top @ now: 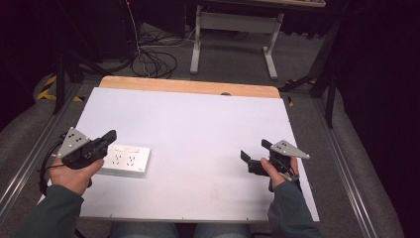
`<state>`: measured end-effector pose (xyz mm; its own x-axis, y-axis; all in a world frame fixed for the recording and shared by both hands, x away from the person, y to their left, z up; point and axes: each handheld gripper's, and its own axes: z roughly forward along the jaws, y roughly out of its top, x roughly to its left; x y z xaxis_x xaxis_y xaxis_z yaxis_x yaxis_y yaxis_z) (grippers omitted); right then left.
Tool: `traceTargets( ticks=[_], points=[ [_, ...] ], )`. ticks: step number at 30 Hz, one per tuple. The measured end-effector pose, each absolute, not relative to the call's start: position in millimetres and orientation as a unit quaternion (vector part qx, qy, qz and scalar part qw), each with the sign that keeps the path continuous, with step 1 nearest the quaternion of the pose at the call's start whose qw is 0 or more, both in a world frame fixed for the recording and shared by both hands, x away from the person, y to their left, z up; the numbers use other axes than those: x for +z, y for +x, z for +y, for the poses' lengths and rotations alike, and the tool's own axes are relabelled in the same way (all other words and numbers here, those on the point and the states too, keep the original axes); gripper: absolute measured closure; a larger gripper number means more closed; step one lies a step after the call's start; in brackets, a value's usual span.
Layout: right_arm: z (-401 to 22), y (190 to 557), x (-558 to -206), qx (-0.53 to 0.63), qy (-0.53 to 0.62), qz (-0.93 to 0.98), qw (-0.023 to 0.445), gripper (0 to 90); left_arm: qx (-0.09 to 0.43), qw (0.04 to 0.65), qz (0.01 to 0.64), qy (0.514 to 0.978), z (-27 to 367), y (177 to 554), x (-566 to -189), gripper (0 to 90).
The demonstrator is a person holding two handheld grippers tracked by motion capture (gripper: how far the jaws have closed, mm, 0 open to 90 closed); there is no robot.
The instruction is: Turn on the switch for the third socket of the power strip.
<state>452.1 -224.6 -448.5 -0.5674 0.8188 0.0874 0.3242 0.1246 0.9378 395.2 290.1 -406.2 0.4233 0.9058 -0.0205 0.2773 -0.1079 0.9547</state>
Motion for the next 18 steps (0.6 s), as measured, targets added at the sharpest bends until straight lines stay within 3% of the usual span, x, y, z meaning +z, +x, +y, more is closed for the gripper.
traceTargets(
  ticks=[11, 18],
  points=[
    [-224.4, 452.1, -448.5, 0.526, 0.400, 0.713, 0.235, 6.6, 0.314, 0.509, 0.449, 0.664, 300.2, 391.6, -406.5, 86.4],
    [-225.0, 451.9, -448.5, 0.525, 0.401, 0.713, 0.234, 6.6, 0.322, 0.504, 0.457, 0.658, 303.3, 383.9, -405.8, 73.8]
  ],
)
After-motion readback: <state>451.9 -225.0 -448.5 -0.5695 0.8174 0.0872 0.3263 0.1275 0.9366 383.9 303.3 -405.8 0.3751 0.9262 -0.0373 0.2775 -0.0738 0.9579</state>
